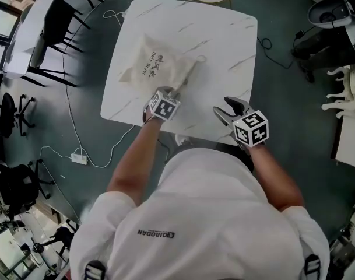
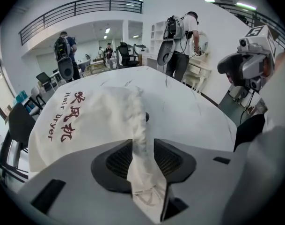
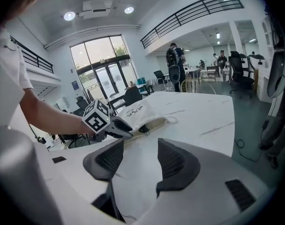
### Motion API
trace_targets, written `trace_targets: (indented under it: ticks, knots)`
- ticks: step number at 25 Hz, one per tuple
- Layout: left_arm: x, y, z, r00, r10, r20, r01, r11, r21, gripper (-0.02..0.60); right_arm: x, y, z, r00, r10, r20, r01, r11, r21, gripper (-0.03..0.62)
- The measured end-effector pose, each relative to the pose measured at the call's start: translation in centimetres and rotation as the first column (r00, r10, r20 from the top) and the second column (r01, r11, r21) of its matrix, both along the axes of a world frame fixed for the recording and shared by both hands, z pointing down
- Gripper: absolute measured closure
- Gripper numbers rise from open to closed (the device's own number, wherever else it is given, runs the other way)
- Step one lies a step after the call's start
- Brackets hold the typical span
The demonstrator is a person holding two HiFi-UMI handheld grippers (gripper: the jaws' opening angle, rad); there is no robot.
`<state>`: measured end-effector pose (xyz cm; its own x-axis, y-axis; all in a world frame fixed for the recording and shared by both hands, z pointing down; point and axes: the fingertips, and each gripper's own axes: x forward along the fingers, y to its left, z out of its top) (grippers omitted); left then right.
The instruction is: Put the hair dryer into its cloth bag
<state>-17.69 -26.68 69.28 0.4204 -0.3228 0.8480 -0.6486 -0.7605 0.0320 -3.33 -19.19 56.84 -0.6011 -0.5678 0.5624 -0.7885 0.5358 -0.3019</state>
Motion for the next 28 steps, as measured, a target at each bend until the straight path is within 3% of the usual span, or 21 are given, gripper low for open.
trace_targets:
  ticks: [8, 12, 15, 20, 25, 28]
  knots:
    - [-0.5, 1.4, -4.0, 0.993, 0.001, -0.12, 0.006, 0.998, 0.059, 0.411, -1.4, 0.6, -0.8, 0.998, 0.061, 0.009, -0.061, 0.998, 0.027, 0.345]
    - [-1.6, 2.1, -6.9, 0.976, -0.045, -0.213, 0.058, 0.997, 0.058, 0.483, -2.5, 0.2, -1.6, 0.999, 0.043, 0.008, -0.043, 0.998, 0.047, 0.353]
    - [-2.8, 2.9, -8.7, 0.946, -0.132, -0.297, 0.148, 0.988, 0.034, 0.538, -3.5, 0.0, -2.2, 1.0, 0.001, 0.001, -0.001, 0.998, 0.059, 0.373]
    - [-3.1, 5.0, -11.5, 0.872, -0.28, -0.402, 0.293, 0.956, -0.032, 0.554, -4.1, -0.4, -3.4, 0.997, -0.079, 0.018, 0.077, 0.994, 0.083, 0.441]
    - [-1.2, 7.9, -14.1, 0.821, -0.361, -0.442, 0.393, 0.919, -0.021, 0.554, -2.8, 0.5, -4.8, 0.983, -0.173, 0.055, 0.165, 0.979, 0.116, 0.569]
    - [1.2, 9.8, -15.5, 0.801, -0.395, -0.45, 0.445, 0.895, 0.006, 0.554, -1.0, 2.1, -6.4, 0.959, -0.273, 0.08, 0.257, 0.952, 0.163, 0.572]
